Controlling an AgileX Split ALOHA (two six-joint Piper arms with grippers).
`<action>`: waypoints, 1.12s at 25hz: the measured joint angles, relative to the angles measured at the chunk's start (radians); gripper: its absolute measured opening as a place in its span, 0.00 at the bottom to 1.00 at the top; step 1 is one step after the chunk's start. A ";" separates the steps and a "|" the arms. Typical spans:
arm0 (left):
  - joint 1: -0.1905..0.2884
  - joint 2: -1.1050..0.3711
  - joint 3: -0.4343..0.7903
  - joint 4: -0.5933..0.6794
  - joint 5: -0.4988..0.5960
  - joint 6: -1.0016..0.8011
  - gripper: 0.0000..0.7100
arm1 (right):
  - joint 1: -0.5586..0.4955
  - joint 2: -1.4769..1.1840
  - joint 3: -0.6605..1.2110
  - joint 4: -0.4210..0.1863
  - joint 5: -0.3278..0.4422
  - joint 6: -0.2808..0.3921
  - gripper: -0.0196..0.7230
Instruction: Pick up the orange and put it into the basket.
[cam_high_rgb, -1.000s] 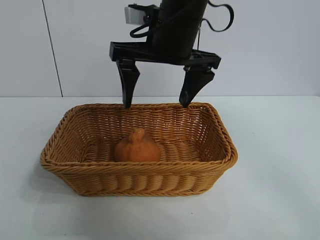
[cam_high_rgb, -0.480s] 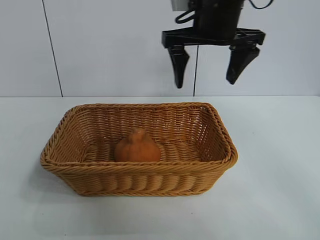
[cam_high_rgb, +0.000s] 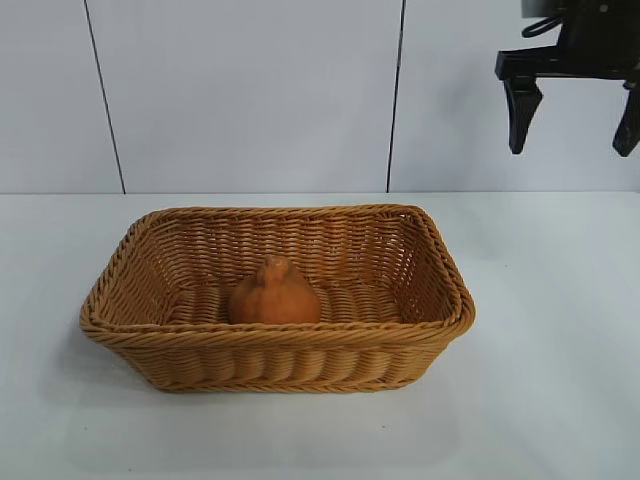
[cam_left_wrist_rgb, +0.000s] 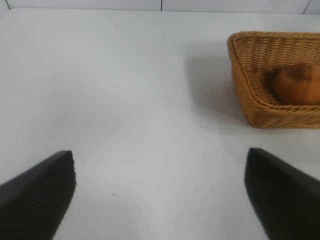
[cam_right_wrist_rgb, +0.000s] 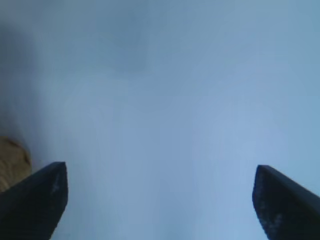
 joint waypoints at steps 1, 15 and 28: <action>0.000 0.000 0.000 0.000 0.000 0.000 0.92 | -0.001 0.000 0.000 0.002 0.001 -0.003 0.96; 0.000 0.000 0.000 0.000 0.000 0.000 0.92 | 0.011 -0.272 0.368 0.072 0.000 -0.048 0.96; 0.000 0.000 0.000 0.000 0.000 0.000 0.92 | 0.011 -0.799 1.023 0.072 -0.049 -0.056 0.96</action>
